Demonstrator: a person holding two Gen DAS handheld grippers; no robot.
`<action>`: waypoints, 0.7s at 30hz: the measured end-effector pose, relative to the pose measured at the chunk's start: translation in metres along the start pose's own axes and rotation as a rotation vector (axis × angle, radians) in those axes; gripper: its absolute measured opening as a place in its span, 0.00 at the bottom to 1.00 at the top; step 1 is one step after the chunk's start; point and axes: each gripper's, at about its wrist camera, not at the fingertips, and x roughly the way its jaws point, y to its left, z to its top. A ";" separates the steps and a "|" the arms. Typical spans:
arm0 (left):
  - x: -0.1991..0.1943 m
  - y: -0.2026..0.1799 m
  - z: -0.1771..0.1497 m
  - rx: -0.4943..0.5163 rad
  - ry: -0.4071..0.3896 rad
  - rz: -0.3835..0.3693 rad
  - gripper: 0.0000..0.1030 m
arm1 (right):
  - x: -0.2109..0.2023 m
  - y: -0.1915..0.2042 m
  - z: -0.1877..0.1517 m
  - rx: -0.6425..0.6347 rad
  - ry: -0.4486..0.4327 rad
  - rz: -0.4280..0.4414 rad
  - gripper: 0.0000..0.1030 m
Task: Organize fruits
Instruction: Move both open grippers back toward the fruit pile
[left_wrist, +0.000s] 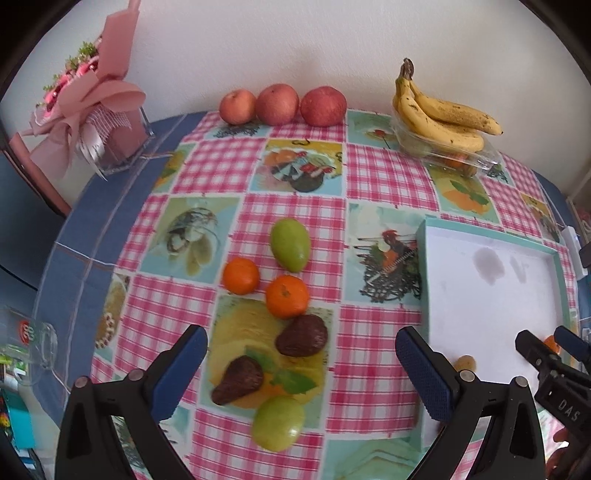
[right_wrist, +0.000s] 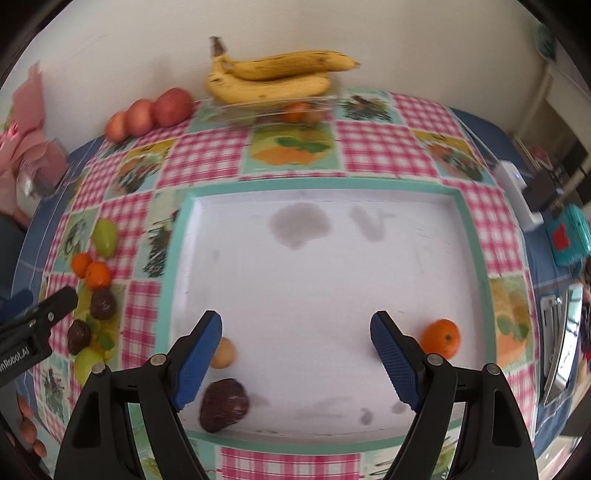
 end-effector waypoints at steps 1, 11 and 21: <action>-0.001 0.003 0.000 -0.001 -0.006 0.002 1.00 | 0.000 0.005 0.000 -0.012 -0.004 0.005 0.81; -0.003 0.045 0.003 -0.116 -0.016 0.007 1.00 | 0.011 0.047 -0.003 -0.103 0.027 0.041 0.81; 0.000 0.077 0.003 -0.203 -0.008 -0.067 0.97 | 0.011 0.080 -0.004 -0.142 0.035 0.068 0.81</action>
